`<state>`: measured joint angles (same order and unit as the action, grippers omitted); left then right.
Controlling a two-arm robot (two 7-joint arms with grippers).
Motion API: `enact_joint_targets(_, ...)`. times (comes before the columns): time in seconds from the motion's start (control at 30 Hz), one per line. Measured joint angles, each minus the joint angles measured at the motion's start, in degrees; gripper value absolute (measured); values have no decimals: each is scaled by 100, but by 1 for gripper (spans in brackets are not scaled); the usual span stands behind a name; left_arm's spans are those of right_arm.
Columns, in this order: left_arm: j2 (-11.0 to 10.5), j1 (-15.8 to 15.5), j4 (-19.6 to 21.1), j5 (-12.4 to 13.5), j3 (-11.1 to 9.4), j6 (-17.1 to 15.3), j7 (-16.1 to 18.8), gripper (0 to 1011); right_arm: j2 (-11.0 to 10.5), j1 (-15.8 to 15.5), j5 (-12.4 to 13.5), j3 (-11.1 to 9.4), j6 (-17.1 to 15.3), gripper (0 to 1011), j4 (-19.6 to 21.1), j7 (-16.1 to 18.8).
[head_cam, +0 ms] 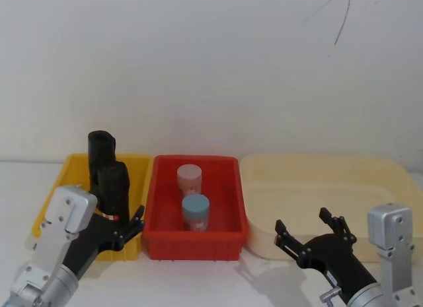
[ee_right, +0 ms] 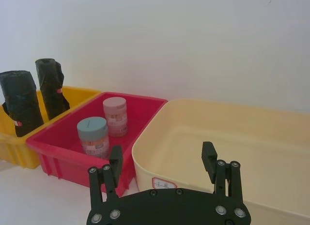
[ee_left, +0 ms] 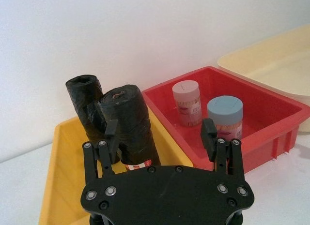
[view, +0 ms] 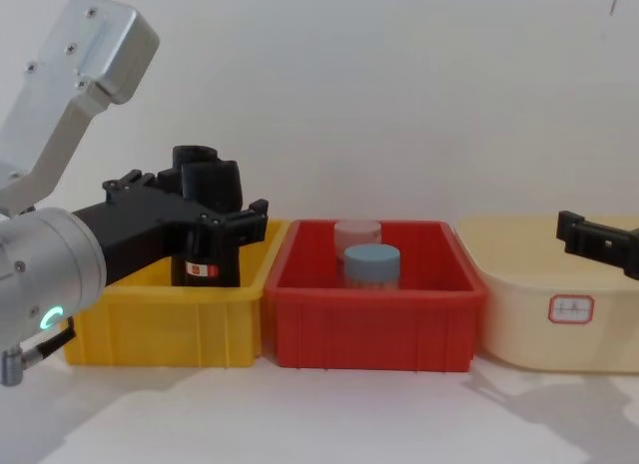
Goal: Pick up the garbage bag with the one hand and transfer it to the other hand.
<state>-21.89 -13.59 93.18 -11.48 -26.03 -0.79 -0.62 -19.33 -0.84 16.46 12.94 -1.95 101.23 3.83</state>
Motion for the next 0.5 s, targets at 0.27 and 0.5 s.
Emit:
enact_joint_targets(0.27, 0, 0, 0, 0, 0, 0, 0, 1001, 0, 0, 0, 0, 0, 1000, 0, 0)
enact_joint_targets(0.5, 0, 0, 0, 0, 0, 0, 0, 1001, 0, 0, 0, 0, 0, 1000, 0, 0)
